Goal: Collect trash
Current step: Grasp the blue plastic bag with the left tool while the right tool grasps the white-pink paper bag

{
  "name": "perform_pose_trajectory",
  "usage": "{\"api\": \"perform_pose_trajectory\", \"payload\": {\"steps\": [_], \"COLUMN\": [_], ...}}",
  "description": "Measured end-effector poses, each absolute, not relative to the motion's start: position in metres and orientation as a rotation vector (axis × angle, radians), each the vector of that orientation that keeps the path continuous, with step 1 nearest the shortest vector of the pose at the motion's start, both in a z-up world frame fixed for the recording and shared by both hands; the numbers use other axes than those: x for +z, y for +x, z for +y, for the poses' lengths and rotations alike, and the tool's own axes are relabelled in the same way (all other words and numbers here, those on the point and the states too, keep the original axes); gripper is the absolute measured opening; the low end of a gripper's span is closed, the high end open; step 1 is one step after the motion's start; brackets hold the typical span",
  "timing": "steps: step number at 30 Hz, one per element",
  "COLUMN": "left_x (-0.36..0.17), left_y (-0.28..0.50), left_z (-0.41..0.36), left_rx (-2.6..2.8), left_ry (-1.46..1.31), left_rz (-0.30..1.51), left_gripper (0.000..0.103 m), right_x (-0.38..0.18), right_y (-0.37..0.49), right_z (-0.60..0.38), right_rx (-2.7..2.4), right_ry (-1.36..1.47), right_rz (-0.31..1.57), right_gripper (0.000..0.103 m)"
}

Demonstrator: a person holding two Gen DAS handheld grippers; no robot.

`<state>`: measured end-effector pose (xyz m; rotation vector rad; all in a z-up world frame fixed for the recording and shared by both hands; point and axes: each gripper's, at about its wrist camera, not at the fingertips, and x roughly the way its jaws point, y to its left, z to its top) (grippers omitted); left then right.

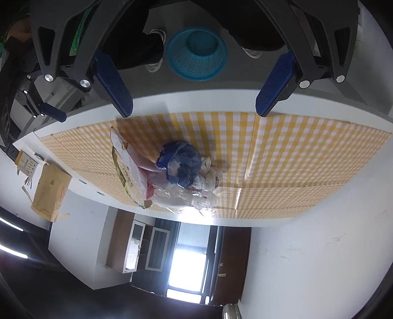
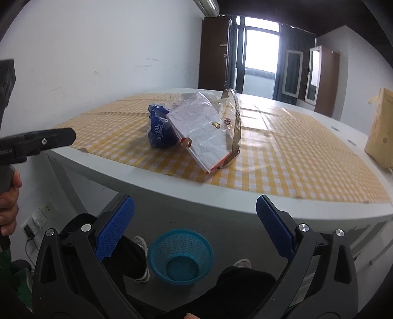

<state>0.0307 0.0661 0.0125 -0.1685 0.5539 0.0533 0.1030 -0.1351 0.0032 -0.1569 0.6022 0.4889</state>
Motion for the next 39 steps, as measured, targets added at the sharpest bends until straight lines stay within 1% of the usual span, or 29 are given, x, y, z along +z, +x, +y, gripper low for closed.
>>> {"api": "perform_pose_trajectory", "payload": {"steps": [13, 14, 16, 20, 22, 23, 24, 26, 27, 28, 29, 30, 31, 32, 33, 34, 35, 36, 37, 39], "left_x": [0.010, 0.011, 0.010, 0.010, 0.010, 0.010, 0.011, 0.012, 0.012, 0.013, 0.013, 0.013, 0.013, 0.012, 0.011, 0.008, 0.006, 0.003, 0.000, -0.005], "left_y": [0.079, 0.084, 0.094, 0.112, 0.122, 0.127, 0.132, 0.144, 0.150, 0.156, 0.162, 0.167, 0.172, 0.176, 0.180, 0.185, 0.189, 0.192, 0.194, 0.193], "left_z": [0.078, 0.079, 0.081, 0.086, 0.087, 0.087, 0.086, 0.082, 0.079, 0.076, 0.074, 0.073, 0.073, 0.074, 0.075, 0.075, 0.075, 0.074, 0.073, 0.073], "left_rx": [0.032, 0.037, 0.034, 0.028, 0.019, 0.015, 0.013, 0.010, 0.002, -0.004, -0.007, -0.008, -0.006, -0.001, -0.001, -0.003, -0.004, -0.009, -0.015, -0.040], "left_ry": [-0.192, -0.191, -0.191, -0.211, -0.228, -0.233, -0.236, -0.236, -0.234, -0.230, -0.227, -0.226, -0.230, -0.242, -0.254, -0.262, -0.263, -0.262, -0.259, -0.280], "left_rz": [0.593, 0.592, 0.599, 0.613, 0.621, 0.624, 0.626, 0.631, 0.634, 0.637, 0.641, 0.644, 0.646, 0.648, 0.650, 0.659, 0.668, 0.676, 0.686, 0.687], "left_gripper": [0.097, 0.097, 0.097, 0.097, 0.097, 0.097, 0.097, 0.097, 0.097, 0.097, 0.097, 0.097, 0.097, 0.096, 0.090, 0.088, 0.082, 0.073, 0.069, 0.048], "right_x": [0.005, 0.005, 0.004, 0.002, 0.000, -0.001, -0.002, -0.001, 0.000, 0.001, 0.001, 0.002, 0.002, 0.002, 0.002, 0.001, 0.002, 0.002, 0.002, 0.004], "right_y": [0.152, 0.155, 0.161, 0.174, 0.180, 0.183, 0.185, 0.185, 0.185, 0.185, 0.185, 0.186, 0.188, 0.189, 0.190, 0.191, 0.192, 0.191, 0.190, 0.191], "right_z": [-0.098, -0.095, -0.091, -0.085, -0.081, -0.079, -0.077, -0.073, -0.071, -0.071, -0.070, -0.071, -0.071, -0.073, -0.073, -0.074, -0.076, -0.077, -0.079, -0.085], "right_rx": [0.483, 0.480, 0.480, 0.486, 0.486, 0.482, 0.482, 0.495, 0.499, 0.501, 0.502, 0.501, 0.500, 0.493, 0.485, 0.482, 0.485, 0.486, 0.485, 0.483], "right_ry": [-0.256, -0.266, -0.282, -0.293, -0.300, -0.308, -0.313, -0.323, -0.324, -0.325, -0.325, -0.320, -0.310, -0.292, -0.277, -0.267, -0.262, -0.255, -0.246, -0.220], "right_rz": [0.579, 0.578, 0.579, 0.587, 0.597, 0.604, 0.609, 0.613, 0.611, 0.610, 0.612, 0.616, 0.621, 0.626, 0.630, 0.635, 0.636, 0.634, 0.630, 0.625], "right_gripper": [0.094, 0.092, 0.087, 0.081, 0.074, 0.066, 0.061, 0.056, 0.052, 0.046, 0.043, 0.037, 0.027, 0.024, 0.020, 0.016, 0.014, 0.010, 0.009, 0.005]}}
